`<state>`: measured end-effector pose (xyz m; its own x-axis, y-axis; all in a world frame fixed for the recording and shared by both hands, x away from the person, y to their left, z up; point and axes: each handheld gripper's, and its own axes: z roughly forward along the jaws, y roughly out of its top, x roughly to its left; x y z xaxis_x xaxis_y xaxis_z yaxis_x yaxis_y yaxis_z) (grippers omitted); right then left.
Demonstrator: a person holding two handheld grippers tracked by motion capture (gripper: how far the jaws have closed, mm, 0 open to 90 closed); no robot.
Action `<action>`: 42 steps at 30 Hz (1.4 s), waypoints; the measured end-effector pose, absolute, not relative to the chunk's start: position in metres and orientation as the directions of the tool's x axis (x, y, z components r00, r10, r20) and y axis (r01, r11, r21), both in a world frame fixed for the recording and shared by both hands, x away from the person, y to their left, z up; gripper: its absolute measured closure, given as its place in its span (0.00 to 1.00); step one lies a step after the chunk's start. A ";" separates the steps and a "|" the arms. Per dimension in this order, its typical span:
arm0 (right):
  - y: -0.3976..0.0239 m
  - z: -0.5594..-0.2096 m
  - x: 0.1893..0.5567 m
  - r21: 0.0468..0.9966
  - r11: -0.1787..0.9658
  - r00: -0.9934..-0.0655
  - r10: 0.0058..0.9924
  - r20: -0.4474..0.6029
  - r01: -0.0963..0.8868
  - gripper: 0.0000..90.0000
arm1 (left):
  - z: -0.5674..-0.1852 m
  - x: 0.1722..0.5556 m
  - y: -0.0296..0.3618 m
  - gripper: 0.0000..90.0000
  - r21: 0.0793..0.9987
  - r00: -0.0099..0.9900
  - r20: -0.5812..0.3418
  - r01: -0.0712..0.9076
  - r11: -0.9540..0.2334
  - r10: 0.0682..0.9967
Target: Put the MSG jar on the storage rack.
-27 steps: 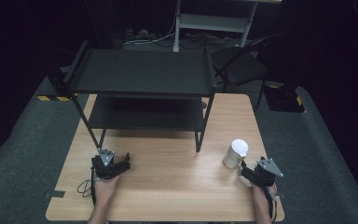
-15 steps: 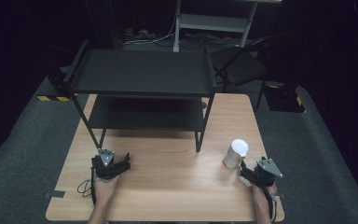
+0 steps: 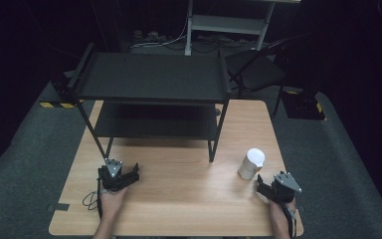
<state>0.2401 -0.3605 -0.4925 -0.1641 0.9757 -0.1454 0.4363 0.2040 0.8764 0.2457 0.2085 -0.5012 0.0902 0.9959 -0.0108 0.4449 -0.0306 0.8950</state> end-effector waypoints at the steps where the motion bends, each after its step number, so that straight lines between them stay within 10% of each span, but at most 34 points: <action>1: -0.364 -0.490 0.236 0.870 0.205 -0.182 0.974 -0.135 0.449 0.09 | -0.501 0.246 0.209 0.09 0.895 0.090 -0.011 0.445 -0.030 0.996; 28: -0.355 -0.475 0.218 0.923 0.139 -0.361 0.933 0.000 0.359 0.01 | -0.501 0.245 0.210 0.09 0.896 0.096 -0.015 0.442 -0.029 0.995; 42: -0.332 -0.474 0.265 0.929 0.127 -0.316 0.949 -0.012 0.347 0.22 | -0.502 0.245 0.210 0.09 0.898 0.098 -0.019 0.440 -0.026 0.995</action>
<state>0.2652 -0.3319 -0.4737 -0.3165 0.9485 -0.0118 0.3466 0.1272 0.9294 0.2449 0.2104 -0.5018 0.0976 0.9950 -0.0187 0.4397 -0.0263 0.8977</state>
